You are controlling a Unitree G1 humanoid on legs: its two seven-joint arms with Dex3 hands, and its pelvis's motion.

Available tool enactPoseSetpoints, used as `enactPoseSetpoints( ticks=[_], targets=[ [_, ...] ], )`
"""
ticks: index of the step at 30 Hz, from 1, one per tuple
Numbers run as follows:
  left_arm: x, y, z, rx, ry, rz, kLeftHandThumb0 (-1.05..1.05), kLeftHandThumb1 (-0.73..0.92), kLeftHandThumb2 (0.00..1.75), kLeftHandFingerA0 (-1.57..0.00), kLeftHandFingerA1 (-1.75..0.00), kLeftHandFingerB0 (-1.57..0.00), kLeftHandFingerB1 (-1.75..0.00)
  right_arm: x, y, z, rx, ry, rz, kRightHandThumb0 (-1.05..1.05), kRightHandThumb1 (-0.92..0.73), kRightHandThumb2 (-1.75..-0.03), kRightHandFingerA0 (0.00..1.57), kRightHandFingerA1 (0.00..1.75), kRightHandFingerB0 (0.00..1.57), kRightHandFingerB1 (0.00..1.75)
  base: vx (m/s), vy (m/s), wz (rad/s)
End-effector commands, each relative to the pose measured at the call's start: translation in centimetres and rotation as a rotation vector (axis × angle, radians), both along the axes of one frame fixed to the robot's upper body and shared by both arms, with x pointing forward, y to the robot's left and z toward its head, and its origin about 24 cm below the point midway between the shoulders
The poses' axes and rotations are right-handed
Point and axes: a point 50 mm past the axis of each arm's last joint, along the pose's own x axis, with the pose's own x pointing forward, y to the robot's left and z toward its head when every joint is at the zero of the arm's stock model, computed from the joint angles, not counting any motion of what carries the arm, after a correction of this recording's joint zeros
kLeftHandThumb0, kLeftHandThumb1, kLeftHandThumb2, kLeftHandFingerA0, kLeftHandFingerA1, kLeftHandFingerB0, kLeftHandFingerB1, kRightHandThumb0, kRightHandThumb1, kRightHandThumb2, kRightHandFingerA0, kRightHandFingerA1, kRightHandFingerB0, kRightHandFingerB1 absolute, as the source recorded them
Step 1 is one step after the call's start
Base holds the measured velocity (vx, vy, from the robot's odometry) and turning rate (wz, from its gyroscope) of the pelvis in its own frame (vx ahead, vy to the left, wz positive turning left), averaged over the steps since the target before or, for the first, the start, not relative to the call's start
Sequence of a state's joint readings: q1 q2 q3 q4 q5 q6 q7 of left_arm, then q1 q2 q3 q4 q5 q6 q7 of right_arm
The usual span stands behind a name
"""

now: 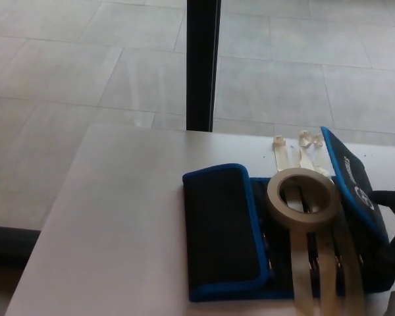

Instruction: The robot uses its right hand to open a black folded toolkit cover kept in the middle of the desk

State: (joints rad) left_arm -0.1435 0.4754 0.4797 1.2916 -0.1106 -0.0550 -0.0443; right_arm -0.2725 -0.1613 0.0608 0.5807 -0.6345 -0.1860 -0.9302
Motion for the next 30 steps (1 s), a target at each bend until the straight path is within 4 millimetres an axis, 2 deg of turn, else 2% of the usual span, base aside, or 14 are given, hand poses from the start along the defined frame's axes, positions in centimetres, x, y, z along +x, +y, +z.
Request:
enactPoseSetpoints(
  ticks=[1, 5, 7, 12, 13, 16, 20, 21, 22, 23, 24, 25, 27, 30],
  targets=[
    [-0.6, 0.9, 0.6, 0.007, -0.004, 0.020, -1.05, 0.63, 1.14, -0.81, -1.55, -0.44, -1.39, -2.6, -11.7, 2.0, 0.991, -0.277, -0.612, -0.22, -0.61, -0.66, 0.58, 1.05, 0.66, 0.84, 0.00, 0.000, 0.00],
    [-0.7, 1.0, 0.6, 0.006, -0.001, 0.027, -1.05, 0.61, 1.15, -0.80, -1.54, -0.43, -1.39, -5.2, -15.8, 2.0, 1.021, -0.292, -0.719, -0.33, -0.57, -0.93, 0.50, 1.34, 0.67, 1.19, 0.00, 0.000, 0.00],
    [-0.8, 1.0, 0.6, 0.007, -0.001, 0.022, -1.05, 0.62, 1.14, -0.83, -1.55, -0.46, -1.38, -7.2, -17.4, 1.5, 0.992, -0.223, -0.789, -0.41, -0.59, -0.79, 0.83, 1.25, 0.76, 1.00, 0.00, 0.000, 0.00],
    [-0.5, 1.0, 0.7, 0.011, -0.010, 0.020, -1.05, 0.63, 1.15, -0.83, -1.57, -0.45, -1.41, -9.6, -19.4, 0.7, 1.086, -0.210, -0.891, -0.40, -0.60, -0.74, 0.91, 1.30, 0.81, 1.03, 0.00, 0.000, 0.00],
    [-0.5, 1.0, 0.7, 0.013, -0.007, 0.025, -1.05, 0.62, 1.15, -0.85, -1.55, -0.44, -1.40, -10.1, -19.6, 0.4, 1.068, -0.172, -0.898, -0.42, -0.64, -0.75, 0.56, 1.34, 0.80, 1.11, 0.00, 0.000, 0.00],
    [-0.5, 1.0, 0.7, 0.008, -0.010, 0.033, -1.05, 0.61, 1.14, -0.86, -1.57, -0.46, -1.40, -11.9, -20.0, -0.6, 1.104, -0.143, -0.898, -0.41, -0.65, -0.78, 0.27, 1.08, 0.73, 1.13, 0.00, 0.000, 0.00],
    [-0.3, 1.0, 0.8, 0.015, -0.010, 0.020, -1.05, 0.60, 1.16, -0.84, -1.57, -0.44, -1.43, -13.1, -20.5, -1.2, 1.074, -0.131, -0.973, -0.37, -0.62, -0.89, 0.61, 1.39, 0.38, 1.12, 0.00, 0.000, 0.00],
    [-0.2, 1.0, 0.8, 0.009, -0.016, 0.026, -1.05, 0.60, 1.16, -0.85, -1.56, -0.44, -1.43, -13.3, -20.5, -1.2, 1.088, -0.161, -0.991, -0.37, -0.62, -0.97, 0.45, 1.41, 0.43, 1.22, 0.00, 0.000, 0.00],
    [-0.3, 1.0, 0.8, 0.009, -0.015, 0.026, -1.05, 0.60, 1.15, -0.87, -1.57, -0.47, -1.42, -13.4, -20.6, -1.2, 1.087, -0.152, -0.990, -0.31, -0.67, -0.91, 0.29, 1.50, 0.07, 1.08, 0.00, 0.000, 0.00],
    [-0.3, 1.0, 0.8, 0.010, -0.015, 0.026, -1.05, 0.60, 1.15, -0.87, -1.57, -0.47, -1.42, -13.5, -20.7, -1.2, 1.089, -0.143, -0.990, -0.31, -0.67, -0.91, 0.29, 1.50, 0.07, 1.08, 0.00, 0.000, 0.00],
    [-0.3, 1.0, 0.8, 0.010, -0.013, 0.025, -1.05, 0.60, 1.13, -0.85, -1.58, -0.46, -1.42, -13.9, -20.9, -1.4, 1.018, -0.060, -1.019, -0.35, -0.67, -0.87, 0.27, 1.46, 0.00, 0.75, 0.00, 0.000, 0.00],
    [-0.4, 1.0, 0.8, 0.015, -0.007, 0.021, -1.05, 0.61, 1.13, -0.86, -1.56, -0.46, -1.40, -14.2, -21.2, -1.3, 0.990, -0.047, -1.075, -0.39, -0.69, -0.76, 0.33, 1.42, 0.15, 1.11, 0.00, 0.000, 0.00],
    [-0.4, 1.0, 0.8, 0.011, -0.013, 0.031, -1.05, 0.60, 1.13, -0.85, -1.56, -0.46, -1.41, -14.3, -21.5, -0.9, 0.977, -0.023, -1.048, -0.46, -0.78, -0.77, 0.01, 1.22, 0.00, 0.70, 0.00, 0.000, 0.00],
    [-0.3, 1.0, 0.8, 0.018, -0.004, 0.013, -1.05, 0.62, 1.14, -0.82, -1.54, -0.47, -1.40, -14.2, -23.2, 1.7, 0.970, -0.117, -1.016, -0.50, -0.81, -0.77, 0.05, 1.13, 0.10, 1.14, 0.00, 0.000, 0.00]
  ],
)
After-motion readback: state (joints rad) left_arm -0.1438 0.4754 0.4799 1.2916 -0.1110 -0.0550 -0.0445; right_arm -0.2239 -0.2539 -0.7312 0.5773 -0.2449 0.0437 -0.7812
